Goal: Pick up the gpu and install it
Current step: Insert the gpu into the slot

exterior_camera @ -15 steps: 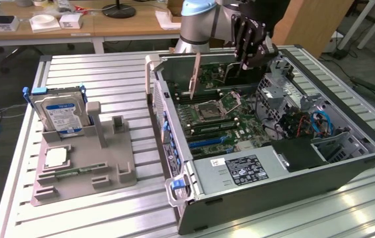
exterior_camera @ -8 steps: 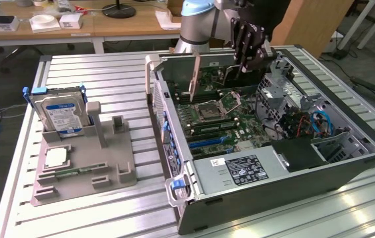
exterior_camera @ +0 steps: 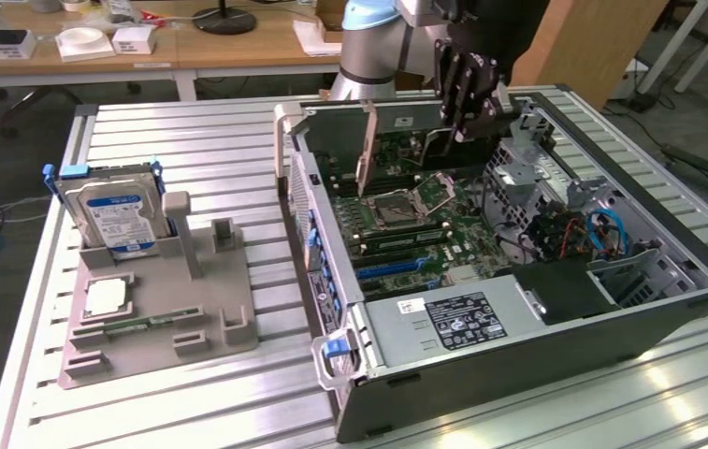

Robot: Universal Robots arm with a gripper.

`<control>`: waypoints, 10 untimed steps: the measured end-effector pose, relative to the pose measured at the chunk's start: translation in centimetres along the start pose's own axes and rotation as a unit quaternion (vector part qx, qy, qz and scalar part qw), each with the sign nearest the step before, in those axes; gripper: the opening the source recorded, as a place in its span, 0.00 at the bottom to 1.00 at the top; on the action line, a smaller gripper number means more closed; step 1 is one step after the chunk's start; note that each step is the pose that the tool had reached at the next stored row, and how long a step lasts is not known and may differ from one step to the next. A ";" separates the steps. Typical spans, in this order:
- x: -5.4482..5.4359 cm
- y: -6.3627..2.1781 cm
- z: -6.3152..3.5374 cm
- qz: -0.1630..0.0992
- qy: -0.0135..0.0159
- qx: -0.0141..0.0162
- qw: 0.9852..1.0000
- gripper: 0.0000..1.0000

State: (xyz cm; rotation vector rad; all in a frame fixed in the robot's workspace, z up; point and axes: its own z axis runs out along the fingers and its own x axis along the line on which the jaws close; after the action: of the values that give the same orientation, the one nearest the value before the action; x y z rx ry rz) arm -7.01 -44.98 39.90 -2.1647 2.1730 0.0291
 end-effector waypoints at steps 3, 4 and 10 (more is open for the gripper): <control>0.0 0.02 0.35 0.000 0.000 0.000 1.000 0.26; 0.0 0.02 0.38 0.000 0.000 0.000 1.000 0.26; 0.1 0.16 0.69 0.001 0.000 0.000 1.000 0.26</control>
State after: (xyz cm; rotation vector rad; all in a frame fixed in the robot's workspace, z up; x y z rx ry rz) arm -7.15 -44.99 39.20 -2.1629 2.1753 0.0300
